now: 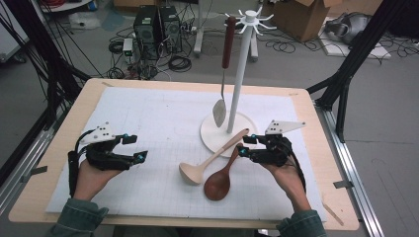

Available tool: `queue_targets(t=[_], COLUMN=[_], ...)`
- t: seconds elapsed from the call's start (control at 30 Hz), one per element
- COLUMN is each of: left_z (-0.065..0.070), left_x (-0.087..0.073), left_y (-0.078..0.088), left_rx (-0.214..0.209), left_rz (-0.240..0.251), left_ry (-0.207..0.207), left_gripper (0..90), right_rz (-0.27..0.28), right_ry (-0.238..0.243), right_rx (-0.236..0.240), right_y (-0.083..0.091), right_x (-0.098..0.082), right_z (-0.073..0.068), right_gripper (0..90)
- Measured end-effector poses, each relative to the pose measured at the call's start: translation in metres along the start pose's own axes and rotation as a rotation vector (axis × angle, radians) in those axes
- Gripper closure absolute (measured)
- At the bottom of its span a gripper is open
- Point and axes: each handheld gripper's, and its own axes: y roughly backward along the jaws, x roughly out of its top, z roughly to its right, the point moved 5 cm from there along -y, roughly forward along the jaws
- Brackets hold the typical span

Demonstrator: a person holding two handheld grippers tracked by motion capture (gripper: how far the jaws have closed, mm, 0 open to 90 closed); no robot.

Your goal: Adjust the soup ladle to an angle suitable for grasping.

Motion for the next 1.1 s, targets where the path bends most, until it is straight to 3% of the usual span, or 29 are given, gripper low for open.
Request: queue_targets(t=[0.17, 0.27, 0.4, 0.6, 0.87, 1.1], left_z=[0.003, 0.004, 0.005, 0.004, 0.004, 0.002], left_x=[-0.001, -0.001, -0.001, -0.001, 0.0, 0.0], left_y=[-0.004, -0.005, -0.007, -0.006, -0.004, -0.003], left_rx=[-0.01, -0.013, -0.017, -0.017, -0.012, -0.012], left_rz=[-0.005, -0.011, -0.011, -0.009, -0.002, 0.002], left_ry=[0.0, -0.003, -0.007, -0.007, -0.004, -0.003], left_gripper=[29.2, 29.3, 29.3, 29.5, 29.4, 29.3], right_rz=[-0.01, -0.018, -0.009, -0.056, -0.108, -0.131], right_ry=[-0.016, -0.043, -0.064, -0.097, -0.134, -0.199], right_rx=[-0.002, -0.03, -0.087, -0.136, -0.191, -0.233], right_y=[-0.006, -0.005, -0.004, -0.012, -0.03, -0.041], right_x=[-0.008, -0.012, -0.013, -0.01, -0.009, -0.025], right_z=[0.005, 0.013, 0.03, 0.057, 0.098, 0.131], right_gripper=[54.9, 58.6, 71.0, 89.2, 89.6, 89.7])
